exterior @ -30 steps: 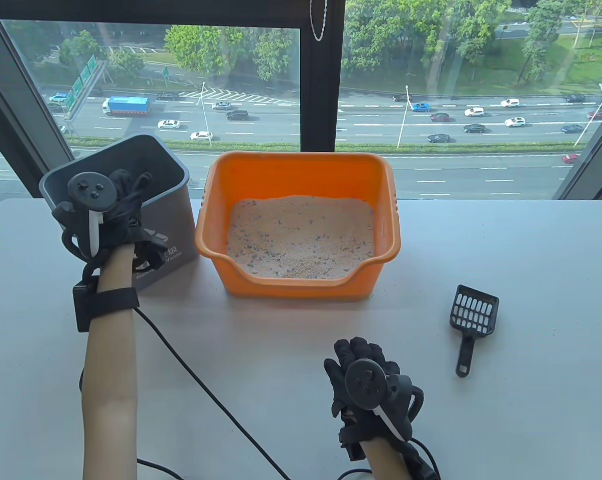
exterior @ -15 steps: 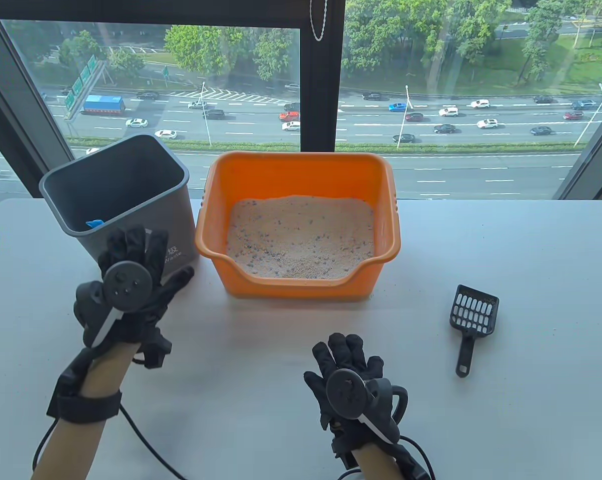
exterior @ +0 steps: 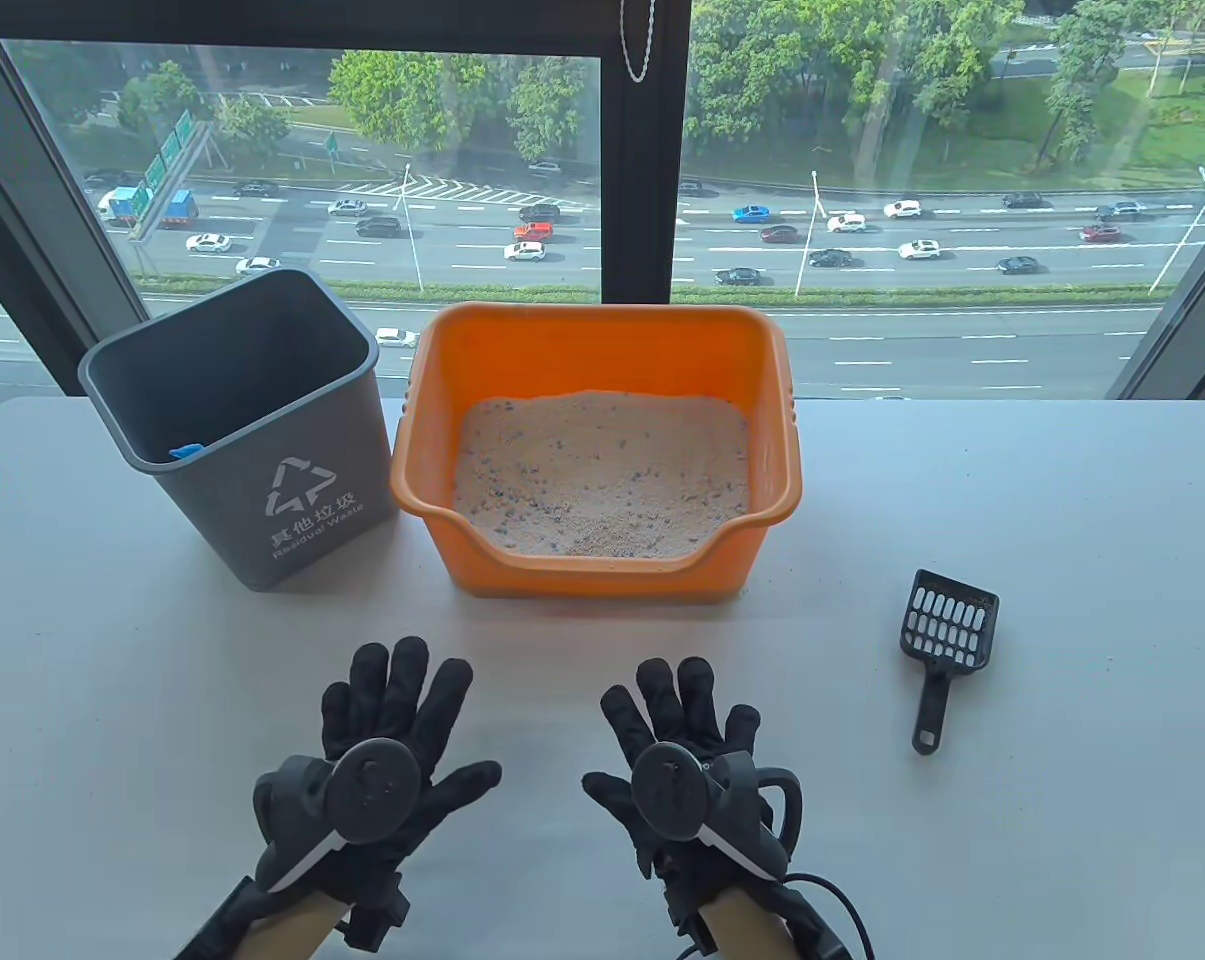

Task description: Scoop cat litter

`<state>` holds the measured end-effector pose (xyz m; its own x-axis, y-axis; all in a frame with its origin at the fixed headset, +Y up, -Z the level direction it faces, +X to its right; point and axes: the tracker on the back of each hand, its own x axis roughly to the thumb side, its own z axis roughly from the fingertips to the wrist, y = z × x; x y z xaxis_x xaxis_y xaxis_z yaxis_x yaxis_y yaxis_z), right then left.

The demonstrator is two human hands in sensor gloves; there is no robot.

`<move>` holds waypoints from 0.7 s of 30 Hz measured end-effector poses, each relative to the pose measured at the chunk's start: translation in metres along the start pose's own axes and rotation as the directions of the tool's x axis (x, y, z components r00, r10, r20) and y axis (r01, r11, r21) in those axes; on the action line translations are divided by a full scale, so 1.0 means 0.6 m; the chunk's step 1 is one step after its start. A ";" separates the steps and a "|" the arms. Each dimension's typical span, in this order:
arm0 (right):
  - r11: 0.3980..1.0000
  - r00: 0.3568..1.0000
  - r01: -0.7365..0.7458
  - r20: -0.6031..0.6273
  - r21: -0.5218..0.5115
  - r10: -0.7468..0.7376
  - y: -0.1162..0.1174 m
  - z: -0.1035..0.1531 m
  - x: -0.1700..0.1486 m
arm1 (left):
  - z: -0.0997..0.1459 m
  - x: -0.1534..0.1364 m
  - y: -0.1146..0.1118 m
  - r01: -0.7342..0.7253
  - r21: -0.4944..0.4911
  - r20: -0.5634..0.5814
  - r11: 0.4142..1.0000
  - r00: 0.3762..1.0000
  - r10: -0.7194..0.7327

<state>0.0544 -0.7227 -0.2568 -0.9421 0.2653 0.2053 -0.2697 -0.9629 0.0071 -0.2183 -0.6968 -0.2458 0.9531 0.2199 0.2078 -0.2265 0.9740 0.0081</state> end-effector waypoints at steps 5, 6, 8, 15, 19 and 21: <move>1.000 1.000 0.005 -0.017 -0.007 -0.005 -0.004 0.001 -0.009 | 0.011 0.015 -0.047 0.035 -0.074 0.007 0.997 0.999 -0.034; 1.000 1.000 0.006 -0.021 -0.004 -0.006 -0.003 0.000 -0.010 | 0.010 0.015 -0.052 0.031 -0.100 0.008 0.995 1.000 -0.030; 1.000 1.000 0.011 -0.027 0.016 -0.011 -0.001 -0.001 -0.013 | 0.009 0.016 -0.061 0.022 -0.147 0.002 0.989 1.000 -0.022; 0.999 1.000 0.011 -0.030 0.037 -0.010 0.000 -0.003 -0.014 | 0.006 0.014 -0.074 0.014 -0.173 -0.011 0.985 1.000 -0.016; 0.999 1.000 0.011 -0.029 0.046 -0.010 0.001 -0.003 -0.014 | 0.006 0.015 -0.075 0.027 -0.176 -0.005 0.984 1.000 -0.028; 0.999 1.000 0.010 -0.030 0.049 -0.008 0.001 -0.003 -0.014 | 0.007 0.015 -0.075 0.029 -0.175 -0.006 0.984 1.000 -0.031</move>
<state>0.0618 -0.7254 -0.2601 -0.9453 0.2746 0.1762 -0.2687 -0.9615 0.0567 -0.2006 -0.7388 -0.2402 0.9608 0.1902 0.2017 -0.1600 0.9745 -0.1571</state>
